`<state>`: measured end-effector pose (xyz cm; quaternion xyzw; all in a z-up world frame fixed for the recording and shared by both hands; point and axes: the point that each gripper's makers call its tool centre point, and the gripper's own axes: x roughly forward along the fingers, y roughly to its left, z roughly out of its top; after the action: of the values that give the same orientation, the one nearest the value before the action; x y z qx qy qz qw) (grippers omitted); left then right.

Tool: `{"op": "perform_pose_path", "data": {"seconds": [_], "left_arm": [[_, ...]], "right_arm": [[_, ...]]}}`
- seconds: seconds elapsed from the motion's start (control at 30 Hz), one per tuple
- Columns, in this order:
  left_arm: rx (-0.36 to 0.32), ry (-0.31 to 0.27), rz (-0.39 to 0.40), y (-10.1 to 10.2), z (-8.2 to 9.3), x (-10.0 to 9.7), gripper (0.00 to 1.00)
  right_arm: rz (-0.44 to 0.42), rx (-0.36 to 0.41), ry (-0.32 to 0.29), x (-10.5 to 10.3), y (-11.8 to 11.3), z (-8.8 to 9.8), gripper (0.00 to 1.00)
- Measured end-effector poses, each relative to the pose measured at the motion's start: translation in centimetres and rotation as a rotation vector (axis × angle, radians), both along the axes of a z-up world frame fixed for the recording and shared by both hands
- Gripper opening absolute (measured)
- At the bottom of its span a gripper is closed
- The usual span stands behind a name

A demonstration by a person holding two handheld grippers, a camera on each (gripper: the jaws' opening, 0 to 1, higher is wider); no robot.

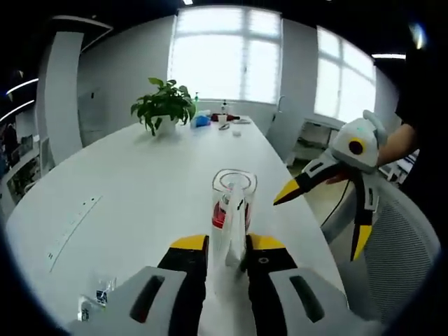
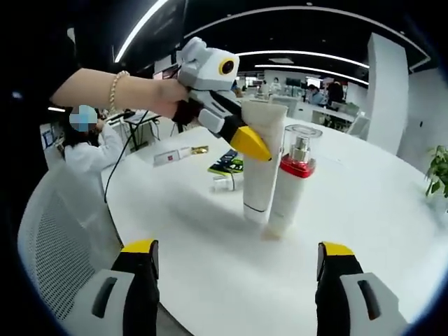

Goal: Arrange the skincare products in the storage area until every visible bottle or jar stands upright without overlapping.

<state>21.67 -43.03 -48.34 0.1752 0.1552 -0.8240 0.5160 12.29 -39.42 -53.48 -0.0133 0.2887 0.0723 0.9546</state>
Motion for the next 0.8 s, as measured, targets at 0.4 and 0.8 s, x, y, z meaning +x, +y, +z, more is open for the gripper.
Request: {"op": "perform_pose_path", "data": {"seconds": [0.4,0.8], "left_arm": [[0.01,0.003,0.042,1.8,0.3,0.6,0.28],[0.024,0.034,0.196,8.1,0.2,1.8,0.41]], "right_arm": [[0.016,-0.017,-0.003,0.1,0.3,0.1,0.99],[0.025,-0.068,-0.01,0.1,0.1,0.0,0.95]]}}
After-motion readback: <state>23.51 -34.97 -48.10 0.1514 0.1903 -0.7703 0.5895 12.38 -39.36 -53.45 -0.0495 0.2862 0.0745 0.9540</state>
